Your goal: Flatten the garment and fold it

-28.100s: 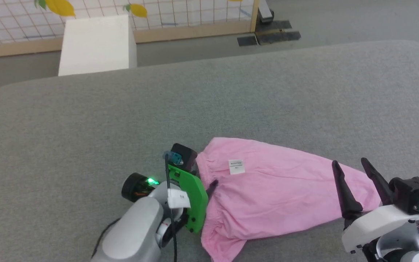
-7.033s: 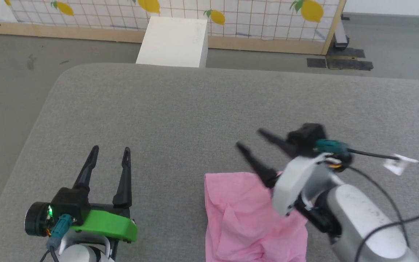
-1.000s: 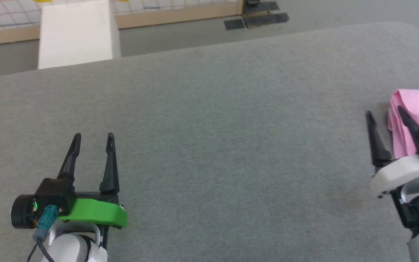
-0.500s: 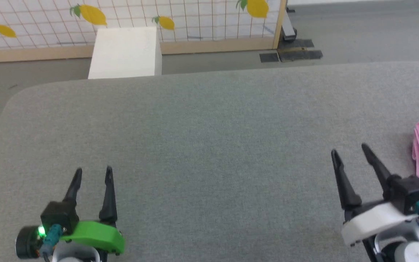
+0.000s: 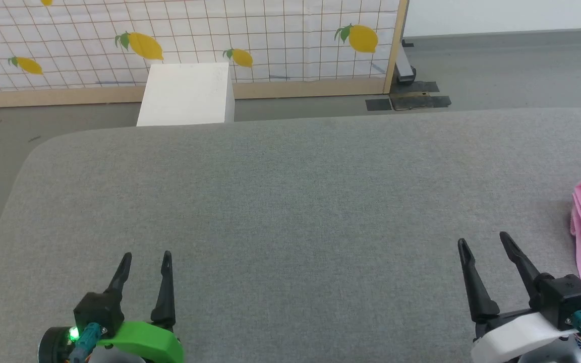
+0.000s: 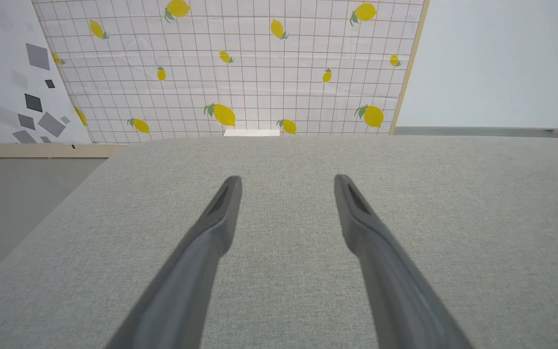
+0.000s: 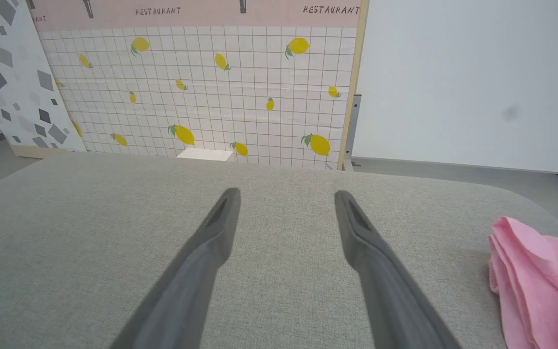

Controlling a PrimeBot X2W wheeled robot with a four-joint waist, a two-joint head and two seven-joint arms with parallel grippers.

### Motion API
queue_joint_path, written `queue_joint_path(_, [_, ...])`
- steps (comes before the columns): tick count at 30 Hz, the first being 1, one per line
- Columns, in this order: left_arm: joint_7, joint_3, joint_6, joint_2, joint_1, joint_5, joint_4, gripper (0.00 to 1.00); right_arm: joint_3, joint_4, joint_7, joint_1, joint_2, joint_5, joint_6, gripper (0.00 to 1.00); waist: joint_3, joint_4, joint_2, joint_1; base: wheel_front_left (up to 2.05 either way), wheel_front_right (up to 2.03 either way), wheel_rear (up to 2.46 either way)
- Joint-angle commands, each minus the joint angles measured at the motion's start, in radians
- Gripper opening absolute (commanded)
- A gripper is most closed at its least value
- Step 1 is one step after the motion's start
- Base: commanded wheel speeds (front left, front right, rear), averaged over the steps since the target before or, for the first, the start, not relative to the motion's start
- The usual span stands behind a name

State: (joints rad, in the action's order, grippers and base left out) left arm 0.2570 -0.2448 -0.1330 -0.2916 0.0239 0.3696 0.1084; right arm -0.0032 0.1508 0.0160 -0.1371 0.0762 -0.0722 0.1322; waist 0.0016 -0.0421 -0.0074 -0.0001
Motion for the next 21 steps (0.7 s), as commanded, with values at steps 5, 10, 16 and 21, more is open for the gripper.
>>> queue_joint_path(5, [0.005,-0.003,0.011,0.009,0.002,-0.007,0.008,1.0,0.007,0.007,-0.005,-0.007,-0.008,0.004,-0.002,1.0,0.002,0.005,0.0074,0.0001,0.0,0.0,0.0])
queue_joint_path(10, [0.005,0.003,0.015,0.014,-0.003,-0.013,0.013,1.0,0.004,0.0,-0.018,-0.007,-0.011,0.016,-0.002,1.0,0.002,0.004,0.0074,0.0001,0.0,0.0,0.0])
queue_joint_path(16, [0.005,0.011,0.019,0.017,-0.005,-0.018,0.017,1.0,0.007,-0.007,-0.02,-0.007,-0.015,0.018,-0.002,1.0,0.003,0.0,0.0074,0.0001,0.0,0.0,0.0])
queue_joint_path(21, [0.0,0.007,0.017,0.013,-0.001,-0.013,0.015,0.0,0.007,-0.006,-0.019,0.0,-0.012,0.011,0.0,0.0,0.002,-0.002,0.0,0.0001,0.0,0.0,0.0])
